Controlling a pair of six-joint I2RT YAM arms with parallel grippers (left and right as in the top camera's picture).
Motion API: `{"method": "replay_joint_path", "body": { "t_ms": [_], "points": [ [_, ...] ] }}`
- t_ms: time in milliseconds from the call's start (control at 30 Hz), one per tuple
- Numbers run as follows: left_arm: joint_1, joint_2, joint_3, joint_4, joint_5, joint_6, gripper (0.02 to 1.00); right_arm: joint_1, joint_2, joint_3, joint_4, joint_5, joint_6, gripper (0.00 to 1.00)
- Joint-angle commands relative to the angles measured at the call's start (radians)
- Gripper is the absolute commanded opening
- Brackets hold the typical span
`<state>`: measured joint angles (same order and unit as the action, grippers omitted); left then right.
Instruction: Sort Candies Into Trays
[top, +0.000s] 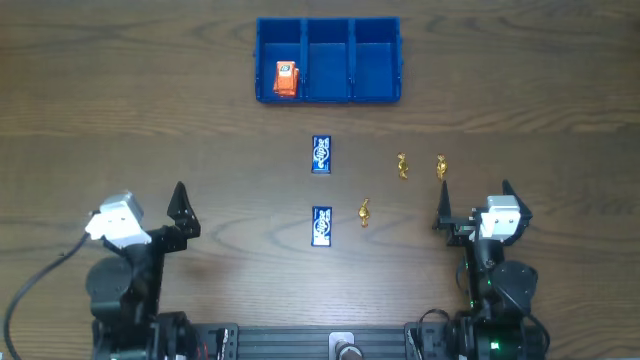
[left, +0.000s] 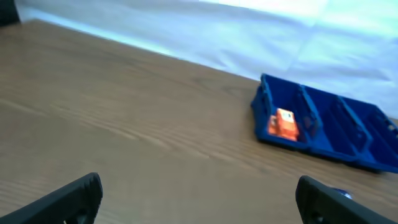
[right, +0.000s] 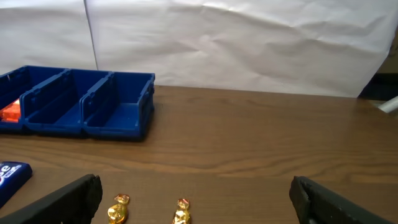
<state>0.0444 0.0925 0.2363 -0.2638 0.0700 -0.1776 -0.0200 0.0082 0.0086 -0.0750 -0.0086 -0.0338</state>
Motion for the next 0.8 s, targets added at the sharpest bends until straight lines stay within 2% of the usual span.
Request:
{"method": "replay_joint_path", "body": {
  "t_ms": [33, 167, 233, 333, 400, 800],
  "points": [
    [0.015, -0.090, -0.111, 0.120, 0.035, 0.051, 1.000, 0.005, -0.005, -0.001, -0.009, -0.008, -0.005, 1.000],
    [0.007, -0.090, -0.224, 0.307, 0.046, 0.051, 0.996, 0.005, -0.005, -0.001, -0.009, -0.008, -0.005, 0.998],
    [-0.011, -0.090, -0.232, 0.288, 0.063, 0.085, 0.998, 0.005, -0.005, -0.001, -0.009, -0.008, -0.005, 1.000],
    [-0.054, -0.090, -0.232, 0.258, 0.125, 0.237, 0.996, 0.005, -0.005, -0.001, -0.009, -0.008, -0.005, 1.000],
    [-0.079, -0.090, -0.232, 0.200, 0.128, 0.344, 0.998, 0.005, -0.005, -0.001, -0.009, -0.008, -0.005, 0.998],
    [-0.077, -0.089, -0.232, 0.205, 0.130, 0.346, 0.998, 0.005, -0.005, -0.001, -0.009, -0.008, -0.005, 1.000]
  ]
}}
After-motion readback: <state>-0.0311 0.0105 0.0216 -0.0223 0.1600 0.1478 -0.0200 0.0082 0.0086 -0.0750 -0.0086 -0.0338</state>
